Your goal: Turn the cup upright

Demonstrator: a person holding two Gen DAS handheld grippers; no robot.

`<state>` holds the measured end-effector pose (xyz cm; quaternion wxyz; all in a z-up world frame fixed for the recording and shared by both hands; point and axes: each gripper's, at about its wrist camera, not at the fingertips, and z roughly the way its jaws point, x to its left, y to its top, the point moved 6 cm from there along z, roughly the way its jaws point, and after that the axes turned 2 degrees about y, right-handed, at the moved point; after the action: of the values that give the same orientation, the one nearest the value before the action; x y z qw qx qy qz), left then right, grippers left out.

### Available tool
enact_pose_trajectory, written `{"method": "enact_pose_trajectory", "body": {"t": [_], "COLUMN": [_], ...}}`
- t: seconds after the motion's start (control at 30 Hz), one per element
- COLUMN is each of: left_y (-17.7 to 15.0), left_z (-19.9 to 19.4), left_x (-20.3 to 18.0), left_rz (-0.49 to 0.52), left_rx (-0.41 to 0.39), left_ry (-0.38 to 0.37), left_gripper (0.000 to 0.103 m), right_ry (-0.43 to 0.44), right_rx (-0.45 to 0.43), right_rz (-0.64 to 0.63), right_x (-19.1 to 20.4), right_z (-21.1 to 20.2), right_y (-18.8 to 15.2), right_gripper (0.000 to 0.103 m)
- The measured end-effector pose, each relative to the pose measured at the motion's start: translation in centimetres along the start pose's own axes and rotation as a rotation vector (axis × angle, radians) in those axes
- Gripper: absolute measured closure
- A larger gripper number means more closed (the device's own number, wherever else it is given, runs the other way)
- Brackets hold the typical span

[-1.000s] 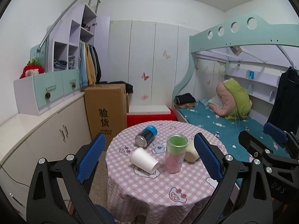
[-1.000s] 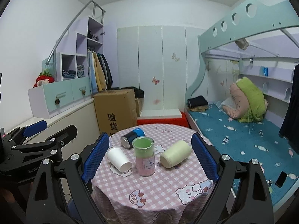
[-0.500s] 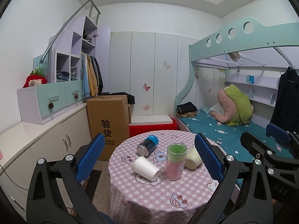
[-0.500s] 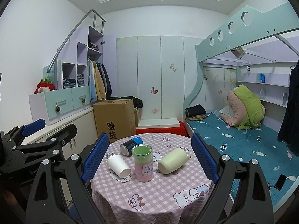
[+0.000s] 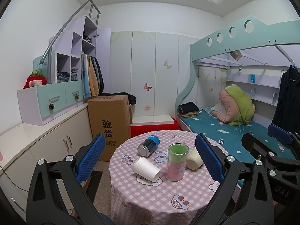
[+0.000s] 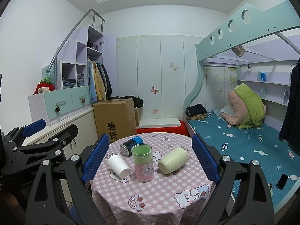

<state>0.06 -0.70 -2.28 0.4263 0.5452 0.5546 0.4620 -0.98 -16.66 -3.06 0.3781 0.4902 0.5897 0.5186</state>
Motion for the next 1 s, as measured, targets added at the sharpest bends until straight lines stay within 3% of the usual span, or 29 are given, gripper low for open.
{"method": "enact_pose_trajectory", "body": {"t": [1.0], "left_y": [-1.2], "left_z": [0.8], "left_x": [0.2], "left_rz": [0.001], "left_rx": [-0.005], "left_ry": [-0.006], "left_gripper": [0.006], "right_ry": [0.0], "right_rx": [0.003], "right_rz": [0.004], "right_x": [0.0], "right_z": [0.3], "right_y": [0.0], "right_gripper": [0.017]}}
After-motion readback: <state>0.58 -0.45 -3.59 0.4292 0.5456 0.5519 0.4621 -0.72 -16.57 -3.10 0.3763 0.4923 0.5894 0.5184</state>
